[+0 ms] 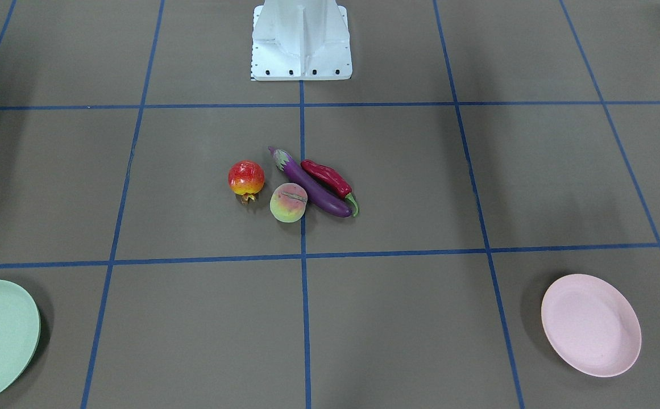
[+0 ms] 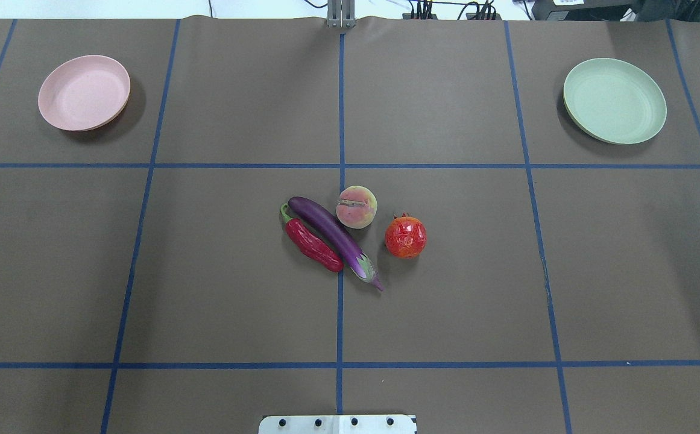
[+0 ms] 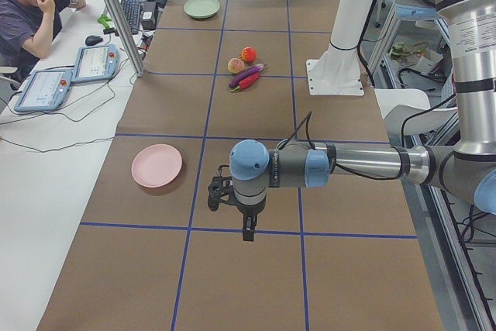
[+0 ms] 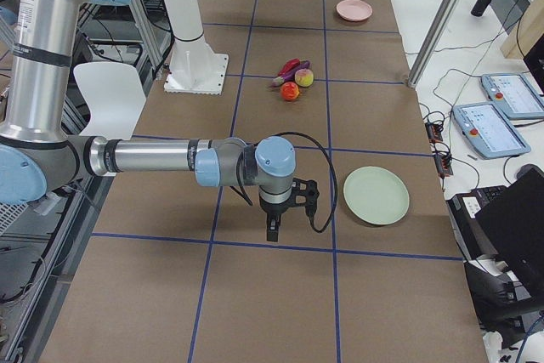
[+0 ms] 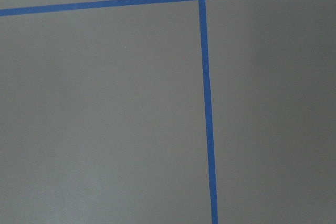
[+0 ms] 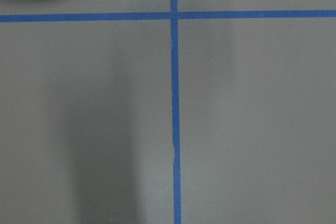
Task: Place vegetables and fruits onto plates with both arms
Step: 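Move the right gripper from rest toward the center of the table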
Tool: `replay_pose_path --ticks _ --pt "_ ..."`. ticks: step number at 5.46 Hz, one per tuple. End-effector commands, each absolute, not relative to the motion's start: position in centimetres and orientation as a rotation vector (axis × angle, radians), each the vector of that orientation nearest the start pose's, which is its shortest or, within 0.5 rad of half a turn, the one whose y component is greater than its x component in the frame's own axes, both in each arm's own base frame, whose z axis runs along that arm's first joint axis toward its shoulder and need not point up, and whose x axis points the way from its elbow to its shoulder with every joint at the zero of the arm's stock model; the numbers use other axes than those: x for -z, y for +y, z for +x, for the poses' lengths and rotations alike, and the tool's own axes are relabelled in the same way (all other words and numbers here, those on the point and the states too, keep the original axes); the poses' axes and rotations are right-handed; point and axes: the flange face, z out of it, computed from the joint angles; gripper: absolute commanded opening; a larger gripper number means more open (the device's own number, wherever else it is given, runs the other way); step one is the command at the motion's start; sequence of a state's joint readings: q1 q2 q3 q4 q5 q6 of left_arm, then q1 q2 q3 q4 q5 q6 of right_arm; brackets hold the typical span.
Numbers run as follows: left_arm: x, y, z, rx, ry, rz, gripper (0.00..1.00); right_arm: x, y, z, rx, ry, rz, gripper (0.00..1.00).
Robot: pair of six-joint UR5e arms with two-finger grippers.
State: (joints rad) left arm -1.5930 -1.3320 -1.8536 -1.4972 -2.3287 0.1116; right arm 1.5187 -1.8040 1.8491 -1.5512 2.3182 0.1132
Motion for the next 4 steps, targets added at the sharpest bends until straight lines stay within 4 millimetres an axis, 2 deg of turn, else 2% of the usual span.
replay_pose_path --ticks 1,2,3,4 --pt "-62.5 -38.7 -7.2 -0.078 0.758 0.03 1.0 -61.5 -41.0 4.4 -0.025 -0.757 0.037 1.0" --pt "-61.4 -39.3 -7.2 -0.094 0.758 0.067 1.0 -58.7 -43.4 3.9 0.046 -0.777 0.184 1.0" --pt "-60.2 -40.1 -7.3 -0.108 0.755 0.121 1.0 -58.5 -43.8 3.5 0.048 -0.83 0.191 1.0" --pt "-56.7 -47.9 -7.5 -0.158 0.743 0.258 1.0 -58.3 -44.1 3.3 0.084 -0.841 0.228 1.0"
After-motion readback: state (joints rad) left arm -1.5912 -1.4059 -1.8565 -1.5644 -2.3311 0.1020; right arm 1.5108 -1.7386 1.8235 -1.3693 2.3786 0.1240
